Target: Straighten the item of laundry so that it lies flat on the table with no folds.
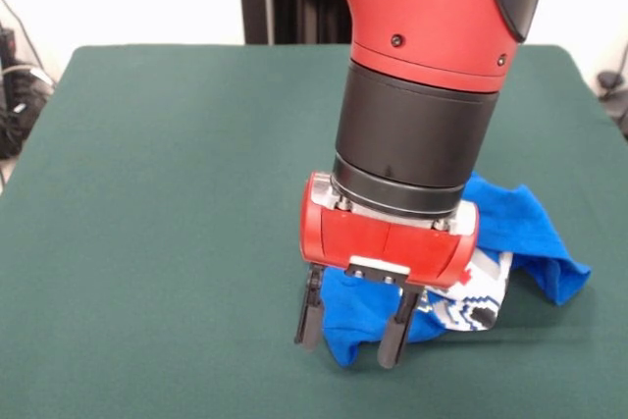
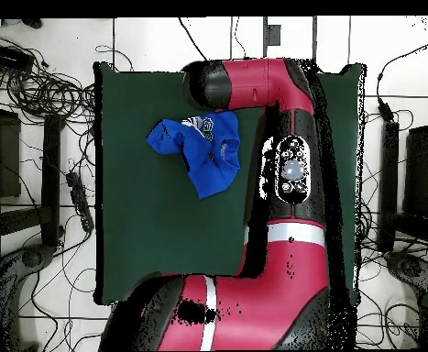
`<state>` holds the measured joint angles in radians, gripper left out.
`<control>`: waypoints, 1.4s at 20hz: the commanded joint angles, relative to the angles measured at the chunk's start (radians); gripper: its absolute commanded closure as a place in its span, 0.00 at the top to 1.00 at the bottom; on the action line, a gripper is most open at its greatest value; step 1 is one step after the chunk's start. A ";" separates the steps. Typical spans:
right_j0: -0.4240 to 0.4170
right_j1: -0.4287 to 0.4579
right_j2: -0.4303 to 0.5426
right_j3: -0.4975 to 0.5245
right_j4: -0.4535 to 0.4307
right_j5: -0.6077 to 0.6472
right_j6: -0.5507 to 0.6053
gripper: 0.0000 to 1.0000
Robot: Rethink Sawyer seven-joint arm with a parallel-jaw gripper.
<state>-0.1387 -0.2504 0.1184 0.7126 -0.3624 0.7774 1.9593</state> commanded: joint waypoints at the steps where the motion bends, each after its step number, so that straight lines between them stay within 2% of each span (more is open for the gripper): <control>1: 0.027 0.032 0.008 0.224 -0.007 0.115 -0.048 1.00; 16: -0.028 0.067 0.040 0.304 0.006 0.099 -0.071 1.00; 24: -0.040 0.090 0.051 0.306 0.005 0.054 -0.044 1.00; 28: -0.029 0.074 0.040 0.312 0.008 0.057 -0.012 1.00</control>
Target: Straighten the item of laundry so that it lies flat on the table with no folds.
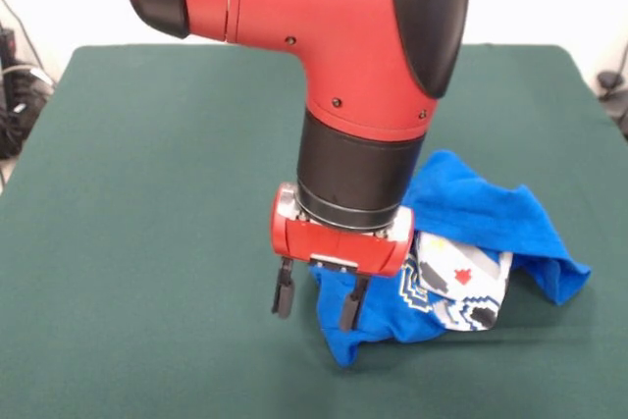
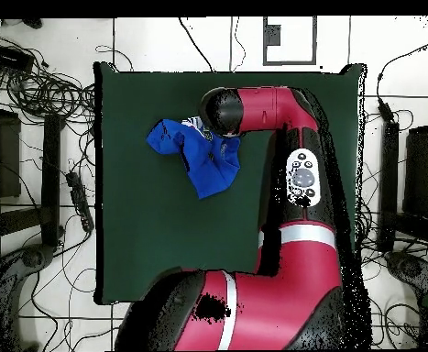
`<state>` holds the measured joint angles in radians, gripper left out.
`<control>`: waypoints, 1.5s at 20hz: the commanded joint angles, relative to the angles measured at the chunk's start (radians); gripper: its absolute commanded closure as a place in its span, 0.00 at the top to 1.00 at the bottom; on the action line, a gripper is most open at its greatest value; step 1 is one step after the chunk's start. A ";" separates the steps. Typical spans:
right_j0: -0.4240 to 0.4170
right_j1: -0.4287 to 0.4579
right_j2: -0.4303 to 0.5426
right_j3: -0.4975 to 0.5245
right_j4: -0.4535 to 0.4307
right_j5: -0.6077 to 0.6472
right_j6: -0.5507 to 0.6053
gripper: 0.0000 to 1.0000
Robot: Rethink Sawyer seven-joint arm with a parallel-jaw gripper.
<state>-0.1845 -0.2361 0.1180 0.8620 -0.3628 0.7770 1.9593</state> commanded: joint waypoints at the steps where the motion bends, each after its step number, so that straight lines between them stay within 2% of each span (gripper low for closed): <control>1: 0.019 0.057 0.039 0.164 0.009 0.060 -0.010 1.00; 8: 0.052 0.024 0.016 0.212 0.016 0.032 0.073 1.00; 18: 0.064 0.022 0.010 0.229 0.021 0.002 0.111 1.00; 25: 0.040 0.083 0.033 0.200 0.010 -0.065 0.089 1.00; 30: 0.024 0.086 0.055 0.210 0.012 -0.084 0.054 1.00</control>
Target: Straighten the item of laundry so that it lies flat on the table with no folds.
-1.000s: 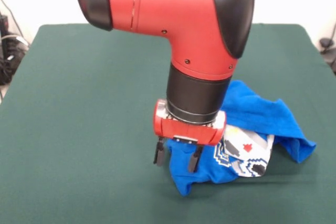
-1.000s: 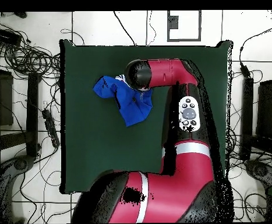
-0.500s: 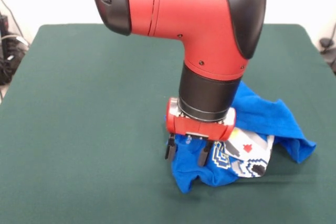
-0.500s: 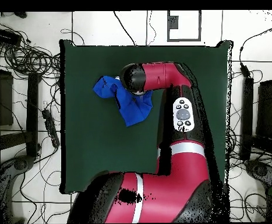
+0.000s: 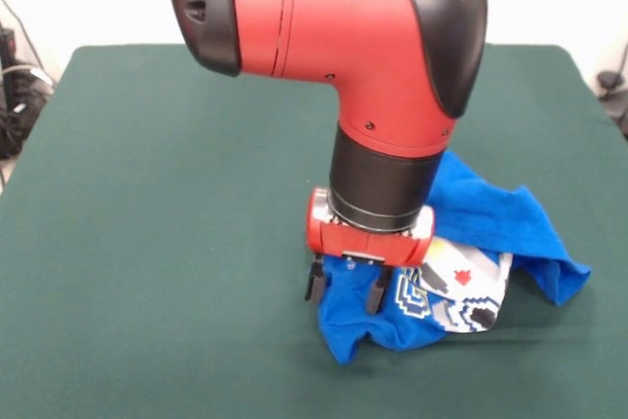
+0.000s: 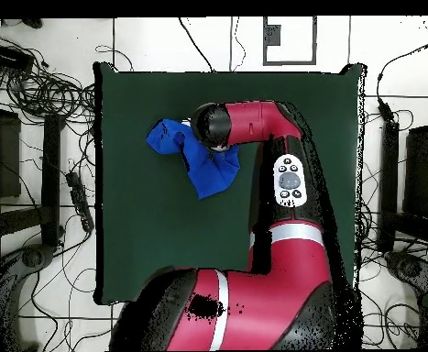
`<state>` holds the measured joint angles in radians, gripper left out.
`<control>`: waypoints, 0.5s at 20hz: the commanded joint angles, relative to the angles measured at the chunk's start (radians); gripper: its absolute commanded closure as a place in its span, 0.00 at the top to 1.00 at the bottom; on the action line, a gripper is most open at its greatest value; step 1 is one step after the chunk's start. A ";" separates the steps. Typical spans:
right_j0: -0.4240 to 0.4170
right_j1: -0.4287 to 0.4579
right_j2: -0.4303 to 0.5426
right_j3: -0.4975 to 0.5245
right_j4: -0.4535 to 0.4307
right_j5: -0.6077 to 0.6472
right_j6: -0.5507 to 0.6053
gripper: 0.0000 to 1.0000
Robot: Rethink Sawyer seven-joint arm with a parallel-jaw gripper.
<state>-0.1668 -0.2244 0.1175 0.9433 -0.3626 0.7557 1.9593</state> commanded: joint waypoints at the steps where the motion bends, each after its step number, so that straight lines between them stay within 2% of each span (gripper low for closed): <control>1: 0.007 0.073 0.055 0.131 0.013 -0.067 0.057 1.00; 2: 0.011 0.072 0.049 0.135 0.012 -0.077 0.068 0.00; 10: 0.013 0.073 0.038 0.136 -0.003 -0.119 0.071 0.00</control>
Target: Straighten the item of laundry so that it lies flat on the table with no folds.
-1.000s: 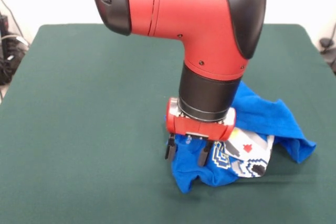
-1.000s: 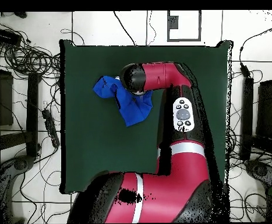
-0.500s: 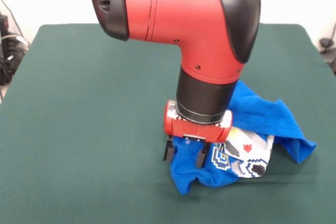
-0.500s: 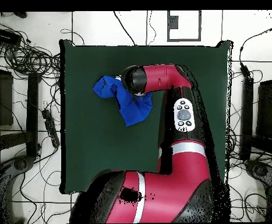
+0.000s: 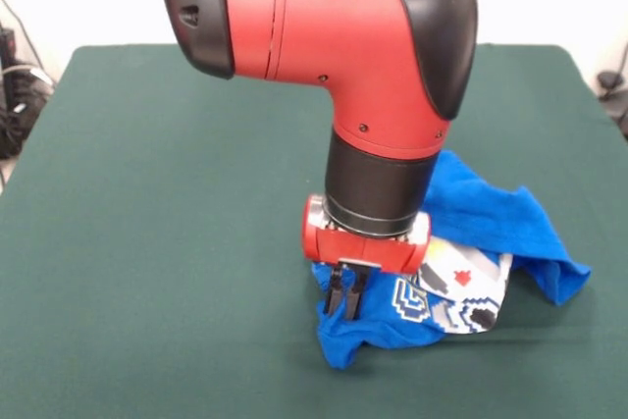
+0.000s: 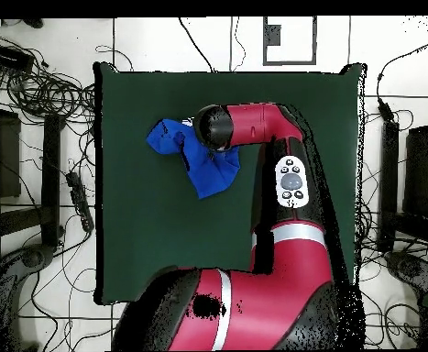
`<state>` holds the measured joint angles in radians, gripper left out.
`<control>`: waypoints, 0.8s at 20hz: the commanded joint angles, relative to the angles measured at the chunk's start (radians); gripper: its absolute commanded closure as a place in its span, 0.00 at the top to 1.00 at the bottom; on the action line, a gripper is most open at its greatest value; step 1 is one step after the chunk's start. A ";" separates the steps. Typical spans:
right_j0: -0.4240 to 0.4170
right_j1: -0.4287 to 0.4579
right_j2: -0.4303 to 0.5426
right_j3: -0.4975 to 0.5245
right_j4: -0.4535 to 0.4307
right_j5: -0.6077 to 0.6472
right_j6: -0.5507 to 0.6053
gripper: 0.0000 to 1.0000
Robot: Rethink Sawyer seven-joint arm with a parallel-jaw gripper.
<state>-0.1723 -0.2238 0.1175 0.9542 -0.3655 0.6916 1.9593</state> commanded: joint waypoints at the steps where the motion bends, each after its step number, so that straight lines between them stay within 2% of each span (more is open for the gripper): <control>1: 0.020 0.072 0.036 0.125 0.000 -0.055 0.071 0.00; 9: 0.051 0.045 -0.004 0.139 0.005 -0.075 0.148 0.00; 16: 0.082 -0.110 -0.044 0.165 0.056 0.104 0.147 0.00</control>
<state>-0.1496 -0.2575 0.0867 0.9850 -0.3597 0.6576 1.9593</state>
